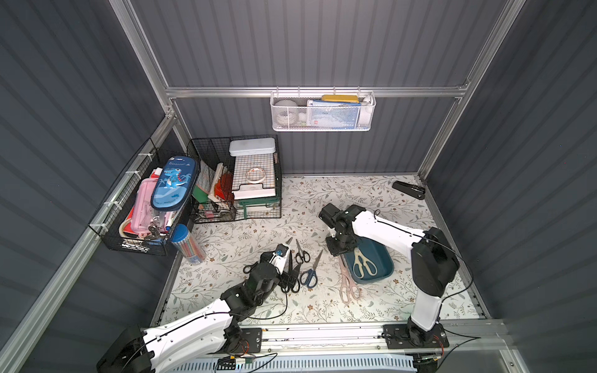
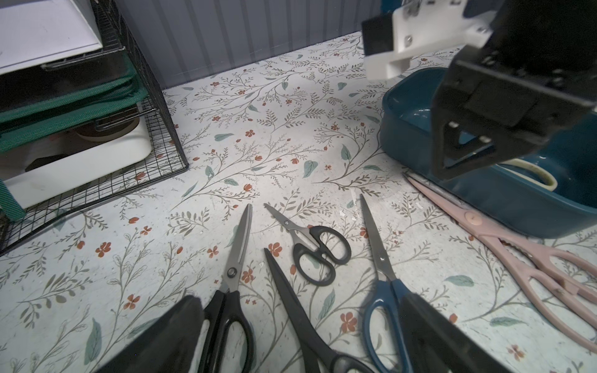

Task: Put the scissors into the storage box
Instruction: Move the storage box to the center of the board.

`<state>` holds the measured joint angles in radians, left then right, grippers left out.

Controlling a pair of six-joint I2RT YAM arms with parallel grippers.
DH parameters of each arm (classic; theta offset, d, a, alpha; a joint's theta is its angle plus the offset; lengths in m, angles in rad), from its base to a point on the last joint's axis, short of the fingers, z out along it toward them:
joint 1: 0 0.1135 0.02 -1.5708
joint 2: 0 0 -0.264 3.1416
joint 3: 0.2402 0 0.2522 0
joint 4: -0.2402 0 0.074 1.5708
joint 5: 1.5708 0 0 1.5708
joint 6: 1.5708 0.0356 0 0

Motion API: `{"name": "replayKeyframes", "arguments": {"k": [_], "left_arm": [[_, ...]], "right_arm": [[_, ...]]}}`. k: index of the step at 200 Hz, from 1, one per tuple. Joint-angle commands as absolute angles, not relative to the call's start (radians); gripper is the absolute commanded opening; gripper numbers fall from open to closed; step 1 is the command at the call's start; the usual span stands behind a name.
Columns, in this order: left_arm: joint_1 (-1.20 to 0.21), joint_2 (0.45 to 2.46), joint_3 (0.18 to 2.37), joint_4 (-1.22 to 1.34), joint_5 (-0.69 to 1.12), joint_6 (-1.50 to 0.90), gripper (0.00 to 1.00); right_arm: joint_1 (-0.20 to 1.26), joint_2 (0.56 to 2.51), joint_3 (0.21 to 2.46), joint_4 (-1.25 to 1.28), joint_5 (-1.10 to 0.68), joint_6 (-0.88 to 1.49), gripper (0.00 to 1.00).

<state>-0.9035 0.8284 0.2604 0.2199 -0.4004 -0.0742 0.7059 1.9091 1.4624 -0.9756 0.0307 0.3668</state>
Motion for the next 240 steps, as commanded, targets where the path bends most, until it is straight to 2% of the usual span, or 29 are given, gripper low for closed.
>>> {"name": "replayKeyframes", "arguments": {"k": [1, 75, 124, 161, 181, 240], "left_arm": [[-0.903, 0.824, 0.266, 0.209, -0.419, -0.09, 0.99], [-0.903, 0.837, 0.272, 0.209, -0.421, -0.092, 0.99], [-0.903, 0.86, 0.281, 0.208, -0.415, -0.087, 0.99], [-0.904, 0.843, 0.272, 0.212, -0.411, -0.087, 0.99], [-0.902, 0.85, 0.274, 0.213, -0.408, -0.084, 0.99], [-0.904, 0.877, 0.285, 0.213, -0.401, -0.083, 0.99]], "right_arm": [[0.698, 1.967, 1.522, -1.02, 0.086, 0.396, 0.35], [0.624, 1.945, 1.46, -1.014, 0.176, 0.36, 0.32], [0.672, 1.842, 1.425, -1.015, 0.051, 0.333, 0.34], [0.729, 1.68, 1.222, -1.013, 0.05, 0.429, 0.32], [0.741, 1.607, 1.113, -0.972, -0.027, 0.449, 0.31], [0.813, 1.62, 1.007, -0.905, -0.106, 0.515, 0.34]]}}
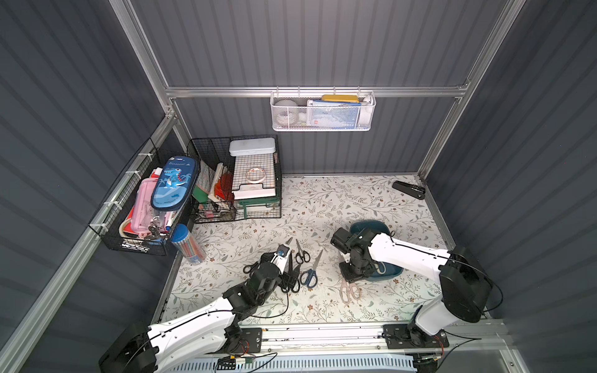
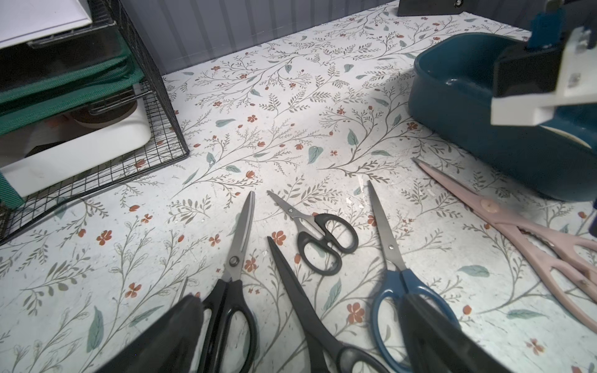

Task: Put the scissors into the storage box
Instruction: Move the storage box to the center of the board, then move the scissors to the center of the board.

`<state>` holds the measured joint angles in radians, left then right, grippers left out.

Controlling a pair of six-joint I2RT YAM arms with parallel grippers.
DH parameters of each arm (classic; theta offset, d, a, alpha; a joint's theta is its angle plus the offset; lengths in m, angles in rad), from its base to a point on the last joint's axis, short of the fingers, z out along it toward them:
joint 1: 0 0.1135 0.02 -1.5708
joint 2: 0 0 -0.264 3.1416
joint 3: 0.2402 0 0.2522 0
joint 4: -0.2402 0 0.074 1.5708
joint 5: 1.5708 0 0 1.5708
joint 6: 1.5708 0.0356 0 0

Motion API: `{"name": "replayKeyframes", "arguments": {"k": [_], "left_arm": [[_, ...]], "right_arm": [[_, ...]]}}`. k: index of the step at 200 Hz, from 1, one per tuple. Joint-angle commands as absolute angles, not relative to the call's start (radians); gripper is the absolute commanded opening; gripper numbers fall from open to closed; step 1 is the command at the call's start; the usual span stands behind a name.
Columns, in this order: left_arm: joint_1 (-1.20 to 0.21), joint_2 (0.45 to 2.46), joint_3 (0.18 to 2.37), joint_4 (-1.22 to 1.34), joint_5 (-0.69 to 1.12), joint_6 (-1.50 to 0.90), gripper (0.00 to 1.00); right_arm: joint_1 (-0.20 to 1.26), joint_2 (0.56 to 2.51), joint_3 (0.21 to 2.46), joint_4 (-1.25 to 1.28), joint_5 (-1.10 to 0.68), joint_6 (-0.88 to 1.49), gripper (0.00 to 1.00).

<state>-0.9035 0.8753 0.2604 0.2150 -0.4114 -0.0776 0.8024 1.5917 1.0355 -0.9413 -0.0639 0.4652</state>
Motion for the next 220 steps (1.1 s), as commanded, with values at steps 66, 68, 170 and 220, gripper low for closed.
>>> {"name": "replayKeyframes", "arguments": {"k": [66, 68, 170, 220], "left_arm": [[-0.903, 0.879, 0.285, 0.212, -0.403, -0.085, 0.99], [-0.903, 0.879, 0.286, 0.212, -0.403, -0.085, 0.99], [-0.903, 0.852, 0.281, 0.204, -0.407, -0.092, 0.99], [-0.904, 0.838, 0.277, 0.201, -0.414, -0.094, 0.99]], "right_arm": [[0.859, 1.695, 0.971, -0.883, -0.087, 0.54, 0.36], [0.859, 1.696, 0.969, -0.882, -0.086, 0.541, 0.36], [0.857, 1.874, 1.061, -0.886, 0.039, 0.479, 0.51], [0.813, 1.978, 1.189, -0.872, 0.041, 0.402, 0.54]]}}
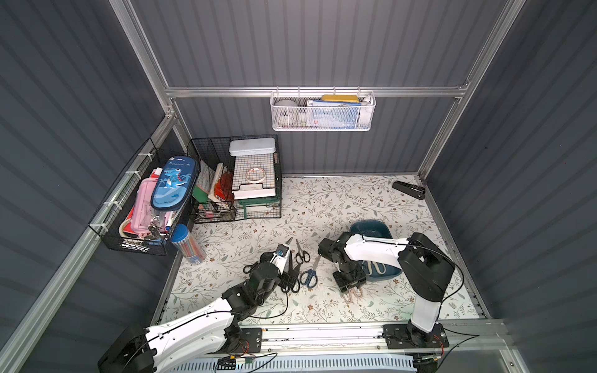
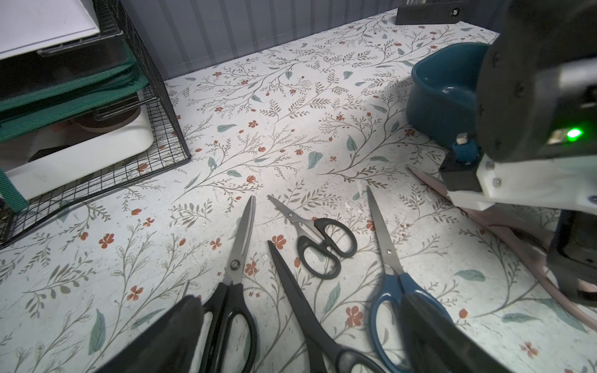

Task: Put the scissors into the storage box
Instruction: Move the scissors to the center of the board.

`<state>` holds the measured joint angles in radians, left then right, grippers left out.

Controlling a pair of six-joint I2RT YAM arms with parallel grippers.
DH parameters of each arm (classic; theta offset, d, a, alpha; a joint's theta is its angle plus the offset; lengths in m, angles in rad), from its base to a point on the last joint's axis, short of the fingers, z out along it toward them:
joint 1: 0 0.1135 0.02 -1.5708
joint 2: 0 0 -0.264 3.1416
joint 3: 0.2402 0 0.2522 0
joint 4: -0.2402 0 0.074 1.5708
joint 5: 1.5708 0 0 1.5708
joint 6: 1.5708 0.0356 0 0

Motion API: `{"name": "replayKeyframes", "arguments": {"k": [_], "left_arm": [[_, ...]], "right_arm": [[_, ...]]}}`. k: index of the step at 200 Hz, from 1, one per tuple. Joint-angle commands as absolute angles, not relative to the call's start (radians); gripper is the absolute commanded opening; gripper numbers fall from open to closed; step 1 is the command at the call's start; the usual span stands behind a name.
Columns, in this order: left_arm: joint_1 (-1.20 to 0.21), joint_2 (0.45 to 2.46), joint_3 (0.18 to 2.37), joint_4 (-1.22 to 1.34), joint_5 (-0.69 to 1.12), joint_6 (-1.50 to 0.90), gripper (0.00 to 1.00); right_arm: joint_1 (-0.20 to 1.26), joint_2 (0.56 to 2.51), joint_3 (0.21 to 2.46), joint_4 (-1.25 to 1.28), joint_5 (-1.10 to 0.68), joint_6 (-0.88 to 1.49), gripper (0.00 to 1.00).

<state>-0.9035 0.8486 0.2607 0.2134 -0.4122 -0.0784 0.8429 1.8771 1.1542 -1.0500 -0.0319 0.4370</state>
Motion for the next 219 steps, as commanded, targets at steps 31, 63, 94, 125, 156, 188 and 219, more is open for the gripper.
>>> {"name": "replayKeyframes", "arguments": {"k": [31, 63, 94, 125, 156, 188, 219], "left_arm": [[-0.903, 0.843, 0.28, 0.198, -0.42, -0.098, 1.0], [-0.904, 0.843, 0.281, 0.196, -0.424, -0.1, 0.99], [-0.904, 0.83, 0.275, 0.196, -0.43, -0.105, 0.99], [-0.903, 0.818, 0.273, 0.196, -0.433, -0.106, 0.99], [-0.904, 0.831, 0.277, 0.196, -0.43, -0.104, 0.99], [-0.904, 0.845, 0.282, 0.194, -0.428, -0.1, 1.0], [-0.904, 0.833, 0.281, 0.19, -0.429, -0.103, 0.99]], "right_arm": [[0.789, 2.077, 1.324, -0.857, 0.001, 0.372, 0.49], [0.78, 2.191, 1.504, -0.905, 0.027, 0.362, 0.51], [0.75, 2.263, 1.585, -0.961, 0.062, 0.38, 0.52], [0.718, 2.271, 1.577, -0.961, 0.065, 0.391, 0.51], [0.706, 2.277, 1.581, -0.992, 0.092, 0.406, 0.42], [0.704, 2.28, 1.584, -0.994, 0.089, 0.41, 0.3], [0.701, 2.294, 1.585, -1.003, 0.098, 0.421, 0.22]]}}
